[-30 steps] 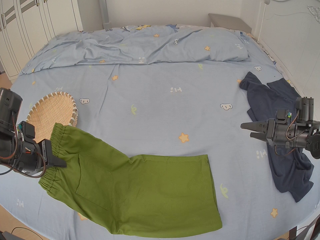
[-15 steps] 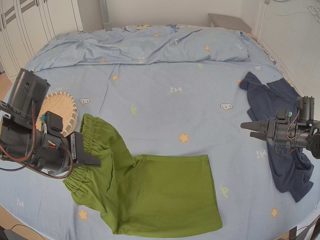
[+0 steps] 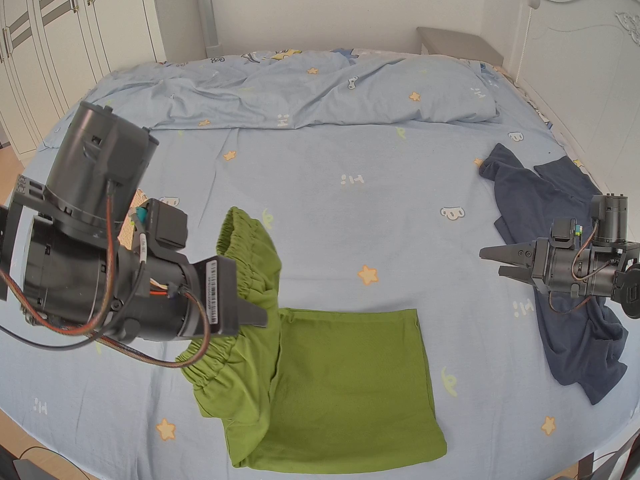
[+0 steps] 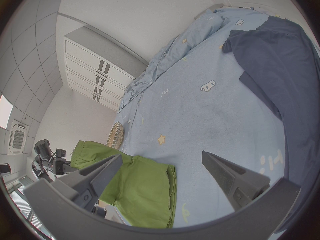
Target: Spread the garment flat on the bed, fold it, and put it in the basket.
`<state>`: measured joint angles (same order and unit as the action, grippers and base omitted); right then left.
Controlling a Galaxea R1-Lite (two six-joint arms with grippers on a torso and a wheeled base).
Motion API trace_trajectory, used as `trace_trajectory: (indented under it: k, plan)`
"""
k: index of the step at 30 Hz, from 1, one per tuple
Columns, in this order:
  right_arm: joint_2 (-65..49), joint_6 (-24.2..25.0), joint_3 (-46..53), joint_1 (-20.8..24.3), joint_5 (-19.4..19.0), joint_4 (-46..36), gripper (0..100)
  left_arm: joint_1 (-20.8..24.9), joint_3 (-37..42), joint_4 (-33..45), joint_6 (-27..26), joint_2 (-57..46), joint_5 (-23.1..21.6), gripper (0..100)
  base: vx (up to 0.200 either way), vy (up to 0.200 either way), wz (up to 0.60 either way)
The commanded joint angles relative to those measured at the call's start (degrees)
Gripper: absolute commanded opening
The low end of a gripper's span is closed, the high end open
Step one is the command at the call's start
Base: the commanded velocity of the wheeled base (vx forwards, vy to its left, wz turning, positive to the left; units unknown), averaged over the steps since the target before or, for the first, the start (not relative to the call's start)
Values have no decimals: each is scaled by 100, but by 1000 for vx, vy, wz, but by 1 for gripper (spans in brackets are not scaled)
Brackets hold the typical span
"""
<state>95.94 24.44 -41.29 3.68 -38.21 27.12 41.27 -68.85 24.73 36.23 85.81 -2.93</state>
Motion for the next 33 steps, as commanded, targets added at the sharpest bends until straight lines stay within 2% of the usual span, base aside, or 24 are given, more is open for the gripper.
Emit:
trace_trajectory:
  k: [1, 5, 8, 20, 33]
  plan:
    - [12, -1, 7, 1, -3, 3, 100, 523, -49, -136, -20, 138, 90, 0, 0, 0, 0]
    - [12, -1, 7, 1, -3, 3, 100, 883, 3, -373, -20, 384, 345, 0, 0, 0, 0]
    - [12, -1, 16, 1, -3, 3, 100, 971, -23, -557, 7, 639, 416, 0, 0, 0, 0]
    - [135, -18, -2, -8, 6, 3, 100, 1437, 3, -1243, 271, 1184, 495, 0, 0, 0, 0]
    - [232, -45, -2, 1, 103, 12, 100, 1622, 12, -1665, 271, 1553, 618, 0, 0, 0, 0]
